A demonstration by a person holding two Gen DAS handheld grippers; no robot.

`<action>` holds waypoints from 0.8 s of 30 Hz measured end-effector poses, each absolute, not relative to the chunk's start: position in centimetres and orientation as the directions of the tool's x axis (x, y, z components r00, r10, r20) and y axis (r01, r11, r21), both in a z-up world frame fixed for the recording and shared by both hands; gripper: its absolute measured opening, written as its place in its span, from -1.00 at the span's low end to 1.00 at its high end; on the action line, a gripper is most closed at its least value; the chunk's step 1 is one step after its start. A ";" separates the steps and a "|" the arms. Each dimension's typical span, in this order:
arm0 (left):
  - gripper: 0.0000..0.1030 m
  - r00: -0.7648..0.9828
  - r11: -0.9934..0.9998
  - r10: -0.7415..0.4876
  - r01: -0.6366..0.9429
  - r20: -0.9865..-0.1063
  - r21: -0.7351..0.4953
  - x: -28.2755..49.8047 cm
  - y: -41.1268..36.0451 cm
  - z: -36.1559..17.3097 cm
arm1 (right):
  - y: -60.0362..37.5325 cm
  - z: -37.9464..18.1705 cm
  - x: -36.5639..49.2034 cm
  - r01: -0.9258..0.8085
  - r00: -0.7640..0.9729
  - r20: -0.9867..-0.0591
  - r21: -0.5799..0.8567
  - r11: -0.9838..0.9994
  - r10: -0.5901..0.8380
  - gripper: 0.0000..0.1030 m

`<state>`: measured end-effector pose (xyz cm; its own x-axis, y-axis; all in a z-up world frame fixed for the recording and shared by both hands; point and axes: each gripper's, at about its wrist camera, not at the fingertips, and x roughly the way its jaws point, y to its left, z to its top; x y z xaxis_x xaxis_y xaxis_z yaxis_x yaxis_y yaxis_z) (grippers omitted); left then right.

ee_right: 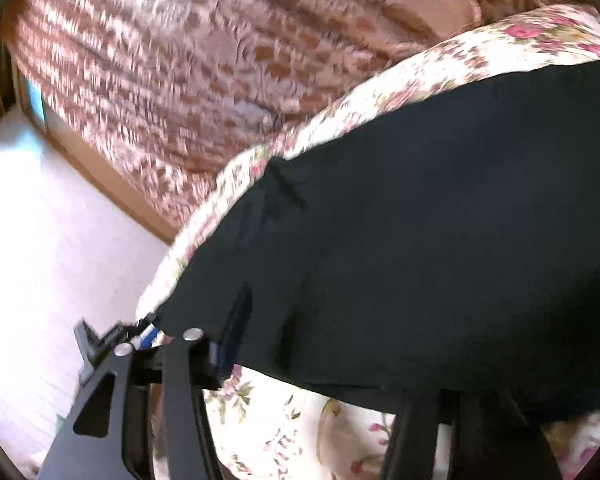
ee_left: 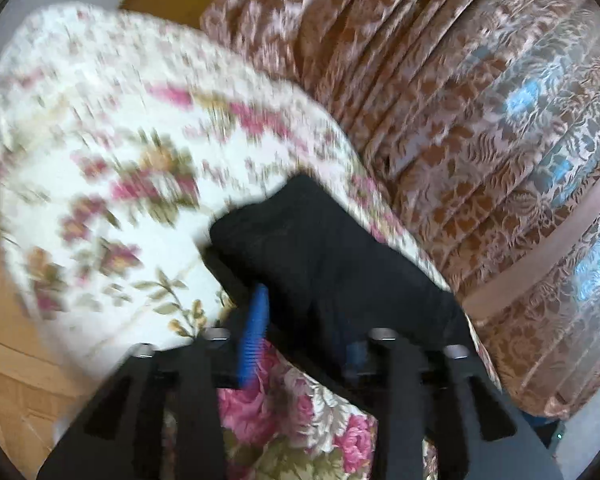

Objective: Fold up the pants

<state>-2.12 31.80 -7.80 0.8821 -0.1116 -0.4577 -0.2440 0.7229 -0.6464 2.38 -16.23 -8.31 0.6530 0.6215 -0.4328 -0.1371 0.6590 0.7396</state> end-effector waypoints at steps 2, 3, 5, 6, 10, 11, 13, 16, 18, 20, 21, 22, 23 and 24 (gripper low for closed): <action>-0.04 0.914 0.745 -0.050 -0.234 -0.403 -0.624 -3.3 31.3 -5.9 | -18.4 -8.4 1.9 -0.085 0.679 -0.413 0.777 0.623 0.607 0.03; -0.04 0.921 0.765 -0.026 -0.233 -0.390 -0.600 -3.3 30.6 -4.8 | -19.7 -8.5 1.7 -0.063 0.693 -0.388 0.807 0.587 0.607 0.03; -0.03 0.929 0.791 -0.033 -0.200 -0.368 -0.578 -2.6 29.3 -3.5 | -21.8 -8.5 1.3 -0.023 0.721 -0.371 0.831 0.556 0.585 0.03; -0.03 0.932 0.805 -0.065 -0.162 -0.356 -0.570 -1.9 28.3 -3.0 | -23.1 -8.5 0.9 0.000 0.740 -0.369 0.836 0.549 0.563 0.03; 0.22 0.902 0.841 -0.210 -0.030 -0.378 -0.539 2.2 23.5 -2.3 | -28.0 -8.4 -0.5 0.077 0.804 -0.367 0.844 0.530 0.468 0.03; 0.23 0.882 0.845 -0.260 0.011 -0.394 -0.534 3.4 22.1 -2.5 | -29.2 -8.5 -0.9 0.093 0.819 -0.358 0.854 0.513 0.448 0.03; 0.23 0.847 0.865 -0.314 0.069 -0.429 -0.497 5.6 19.0 -3.1 | -32.1 -8.6 -1.8 0.126 0.851 -0.343 0.869 0.478 0.398 0.03; 0.23 0.801 0.882 -0.362 0.129 -0.476 -0.453 8.1 15.3 -4.1 | -35.3 -8.4 -2.7 0.166 0.878 -0.351 0.860 0.482 0.325 0.03; 0.23 0.774 0.889 -0.377 0.147 -0.508 -0.435 9.1 13.6 -4.8 | -37.5 -8.3 -3.2 0.195 0.892 -0.358 0.856 0.480 0.275 0.03; 0.23 0.757 0.900 -0.374 0.156 -0.536 -0.408 9.6 12.4 -5.7 | -39.9 -8.3 -3.8 0.233 0.904 -0.364 0.859 0.456 0.224 0.03; 0.23 0.748 0.904 -0.370 0.153 -0.551 -0.400 9.7 12.2 -6.0 | -40.8 -8.4 -4.0 0.244 0.909 -0.362 0.863 0.442 0.207 0.03; 0.23 0.732 0.911 -0.360 0.141 -0.579 -0.388 10.2 11.9 -6.5 | -41.7 -8.5 -4.2 0.258 0.914 -0.361 0.869 0.423 0.184 0.03; 0.23 0.723 0.910 -0.359 0.130 -0.590 -0.394 10.3 12.0 -7.1 | -42.7 -8.5 -4.4 0.275 0.917 -0.365 0.870 0.408 0.159 0.01; 0.23 0.715 0.900 -0.374 0.126 -0.591 -0.418 10.3 12.5 -7.7 | -44.0 -8.7 -4.6 0.303 0.917 -0.377 0.870 0.389 0.129 -0.02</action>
